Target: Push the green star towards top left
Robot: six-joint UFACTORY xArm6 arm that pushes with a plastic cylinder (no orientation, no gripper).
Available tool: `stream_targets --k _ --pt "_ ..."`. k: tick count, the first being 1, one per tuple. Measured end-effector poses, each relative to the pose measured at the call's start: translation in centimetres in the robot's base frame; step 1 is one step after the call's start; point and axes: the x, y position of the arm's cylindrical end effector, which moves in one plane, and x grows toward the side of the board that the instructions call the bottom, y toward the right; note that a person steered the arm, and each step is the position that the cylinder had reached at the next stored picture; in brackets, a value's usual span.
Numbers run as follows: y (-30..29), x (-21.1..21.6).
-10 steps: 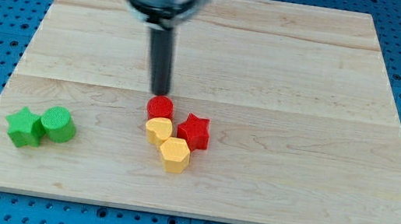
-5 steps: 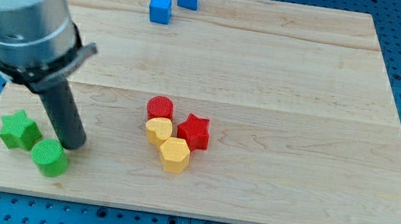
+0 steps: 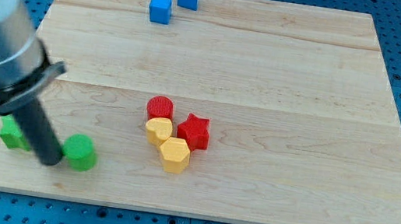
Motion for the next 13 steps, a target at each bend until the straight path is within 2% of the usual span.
stream_targets --k 1,2,4,5,7,8,10,12,13 --pt "-3.0 -5.1" --pt "-2.7 -4.1" --pt "-3.1 3.1" --pt "-6.5 2.5" --pt "-9.9 -7.5" --pt "-11.3 -11.1" --pt "-2.5 -14.4" --pt "-2.4 -25.0" --pt "-0.2 -23.7"
